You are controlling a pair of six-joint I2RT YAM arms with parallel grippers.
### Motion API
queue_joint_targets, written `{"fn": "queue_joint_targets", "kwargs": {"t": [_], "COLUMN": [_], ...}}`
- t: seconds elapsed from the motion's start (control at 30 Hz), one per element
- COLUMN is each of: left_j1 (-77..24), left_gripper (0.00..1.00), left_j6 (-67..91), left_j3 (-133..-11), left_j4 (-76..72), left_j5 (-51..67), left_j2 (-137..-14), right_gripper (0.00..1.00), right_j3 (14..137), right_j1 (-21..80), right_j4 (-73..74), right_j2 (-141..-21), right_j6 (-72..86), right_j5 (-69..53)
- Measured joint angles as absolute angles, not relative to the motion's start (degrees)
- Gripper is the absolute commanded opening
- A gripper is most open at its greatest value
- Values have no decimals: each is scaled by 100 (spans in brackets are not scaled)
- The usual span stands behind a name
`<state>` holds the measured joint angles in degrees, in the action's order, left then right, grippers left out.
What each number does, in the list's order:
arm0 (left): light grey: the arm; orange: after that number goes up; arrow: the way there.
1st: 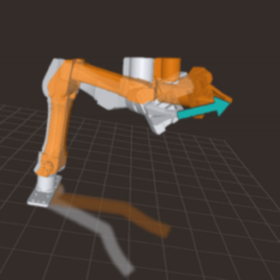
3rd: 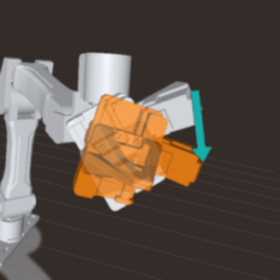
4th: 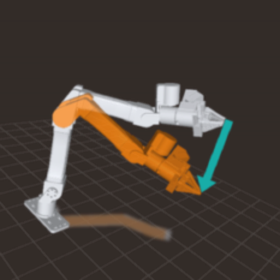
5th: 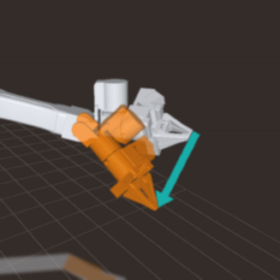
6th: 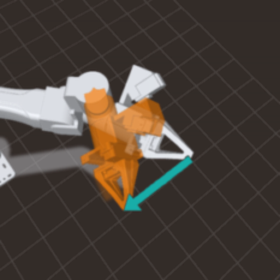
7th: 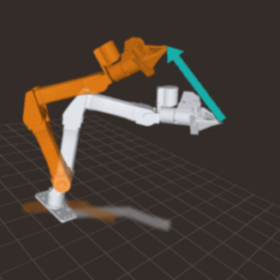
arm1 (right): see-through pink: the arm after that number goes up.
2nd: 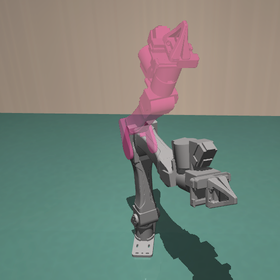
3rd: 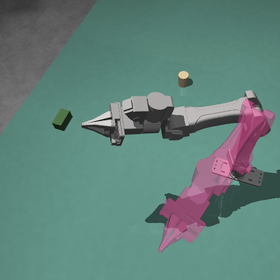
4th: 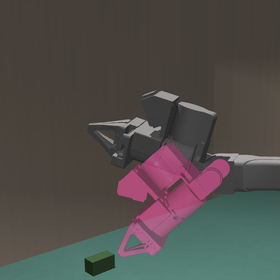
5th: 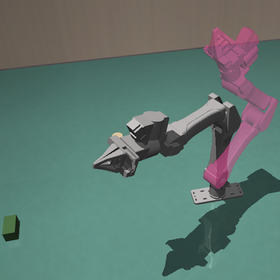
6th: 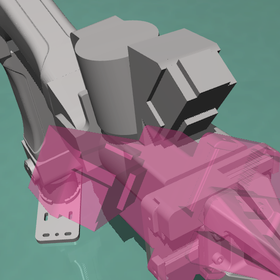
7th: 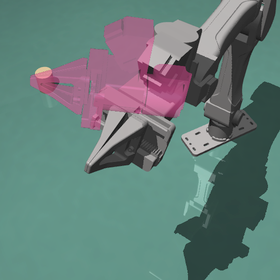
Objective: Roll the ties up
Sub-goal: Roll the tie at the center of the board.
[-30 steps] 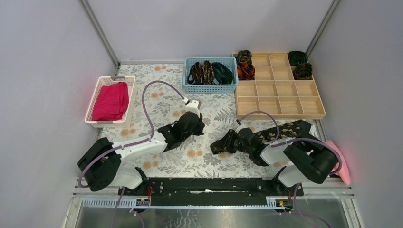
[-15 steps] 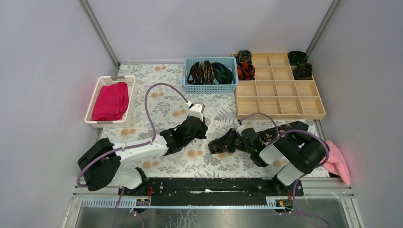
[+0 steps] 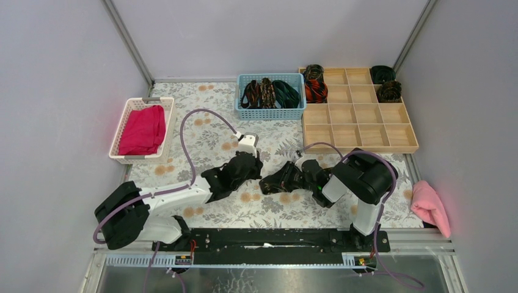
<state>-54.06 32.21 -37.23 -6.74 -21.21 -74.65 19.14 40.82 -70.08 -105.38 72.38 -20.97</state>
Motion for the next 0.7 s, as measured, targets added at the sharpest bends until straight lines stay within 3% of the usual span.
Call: {"fn": "queue_joint_targets", "kwargs": {"t": [0.4, 0.7], "left_j1": [-5865, -5961], "left_gripper": [0, 0], "left_j6": [3426, 3573], "left_j3": [-2862, -2377], "left_j4": [-1280, -1780], "left_j5": [-1662, -1441], "left_j2": [-7461, -7417], "right_gripper": [25, 43], "right_j3": [1614, 1605], "right_j1": [4082, 4082], "right_j4": [-7063, -6069], "right_j2": [-10425, -9721], "right_j6": [7234, 6823], "right_j5": [-1959, -1656]}}
